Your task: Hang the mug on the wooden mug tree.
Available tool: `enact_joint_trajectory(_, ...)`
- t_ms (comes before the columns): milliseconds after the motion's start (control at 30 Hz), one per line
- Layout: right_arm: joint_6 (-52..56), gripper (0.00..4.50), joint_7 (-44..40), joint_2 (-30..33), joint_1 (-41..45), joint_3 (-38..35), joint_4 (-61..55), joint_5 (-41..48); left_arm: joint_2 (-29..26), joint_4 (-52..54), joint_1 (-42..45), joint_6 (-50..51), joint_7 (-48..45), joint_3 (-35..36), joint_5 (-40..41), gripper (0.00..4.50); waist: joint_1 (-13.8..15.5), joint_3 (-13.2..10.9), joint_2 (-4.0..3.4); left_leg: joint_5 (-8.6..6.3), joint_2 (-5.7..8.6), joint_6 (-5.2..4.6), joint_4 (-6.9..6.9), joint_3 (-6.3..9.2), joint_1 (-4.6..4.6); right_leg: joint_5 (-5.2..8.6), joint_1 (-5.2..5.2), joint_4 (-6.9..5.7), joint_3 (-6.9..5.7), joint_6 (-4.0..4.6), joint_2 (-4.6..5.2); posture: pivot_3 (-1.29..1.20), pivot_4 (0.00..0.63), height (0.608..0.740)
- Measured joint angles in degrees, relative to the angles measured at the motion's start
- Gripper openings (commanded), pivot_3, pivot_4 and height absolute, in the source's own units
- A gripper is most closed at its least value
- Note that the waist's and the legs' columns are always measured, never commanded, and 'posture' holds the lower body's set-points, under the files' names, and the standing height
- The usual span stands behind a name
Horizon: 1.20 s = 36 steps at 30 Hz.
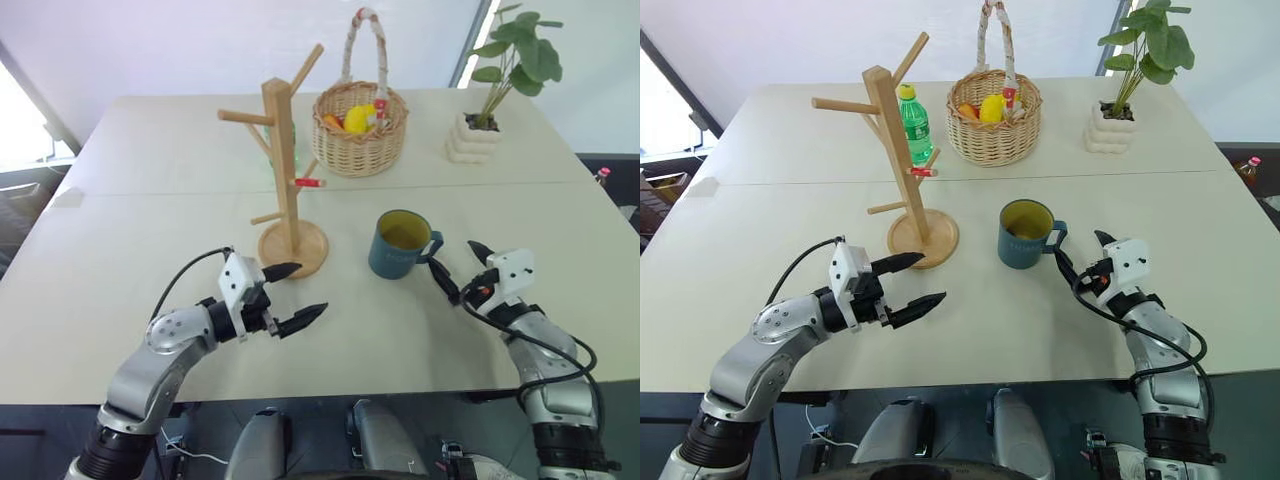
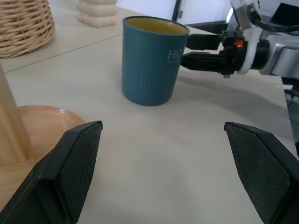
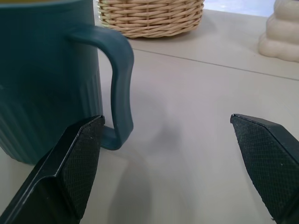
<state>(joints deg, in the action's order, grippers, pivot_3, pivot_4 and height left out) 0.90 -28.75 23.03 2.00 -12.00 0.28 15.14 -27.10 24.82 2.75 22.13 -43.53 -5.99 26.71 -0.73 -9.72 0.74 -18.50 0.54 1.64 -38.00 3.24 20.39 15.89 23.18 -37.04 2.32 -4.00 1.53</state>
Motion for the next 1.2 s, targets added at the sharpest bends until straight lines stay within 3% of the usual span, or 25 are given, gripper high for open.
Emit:
enact_joint_trajectory(433, -2.4, 4.47, 2.3, -2.7, 6.0, 1.6, 7.8, -2.0, 0.4, 0.8, 0.4, 1.1, 0.3, -0.6, 0.0, 4.50, 0.0, 0.0, 0.00, 0.00, 0.01, 0.00, -0.01, 0.00, -0.01, 0.00, 0.00, -0.02, 0.00, 0.00, -0.02, 0.00, 0.150, 0.740)
enact_joint_trajectory(567, -2.8, 3.28, 1.5, -3.5, 7.0, 1.8, 10.0, -1.6, 0.4, 0.9, 0.7, 1.2, 0.6, -0.6, 0.0, 4.50, -0.1, 0.0, -0.01, 0.00, 0.01, 0.00, -0.01, 0.00, -0.02, 0.00, 0.00, -0.03, 0.00, 0.00, -0.02, 0.00, 0.150, 0.740)
enact_joint_trajectory(767, -2.9, 0.23, 0.1, -4.0, 7.1, 2.7, 10.1, -1.1, 0.4, 1.1, 0.7, 1.2, 1.3, -0.6, 0.0, 4.50, 0.0, 0.0, -0.01, 0.00, 0.01, 0.00, -0.01, 0.00, -0.01, 0.00, -0.01, -0.03, 0.00, 0.00, -0.02, 0.00, 0.150, 0.740)
enact_joint_trajectory(967, -2.4, 0.10, -0.2, -3.7, 6.2, 3.0, 8.0, -1.1, 0.3, 1.1, 0.2, 1.2, 1.5, -0.2, 0.0, 4.50, 0.0, 0.0, -0.02, 0.00, 0.01, 0.00, -0.02, 0.01, -0.01, 0.00, 0.00, -0.03, 0.00, 0.00, -0.02, 0.00, 0.150, 0.740)
enact_joint_trajectory(1200, 0.7, 0.10, -6.9, 9.4, 7.1, 9.2, -9.1, -7.1, -1.9, 0.0, -0.7, 0.7, 1.5, 5.8, 0.2, 4.50, -0.2, -0.1, -0.13, 0.00, 0.01, -0.01, -0.02, 0.01, -0.02, 0.00, 0.01, -0.04, -0.01, -0.01, -0.05, 0.00, 0.150, 0.740)
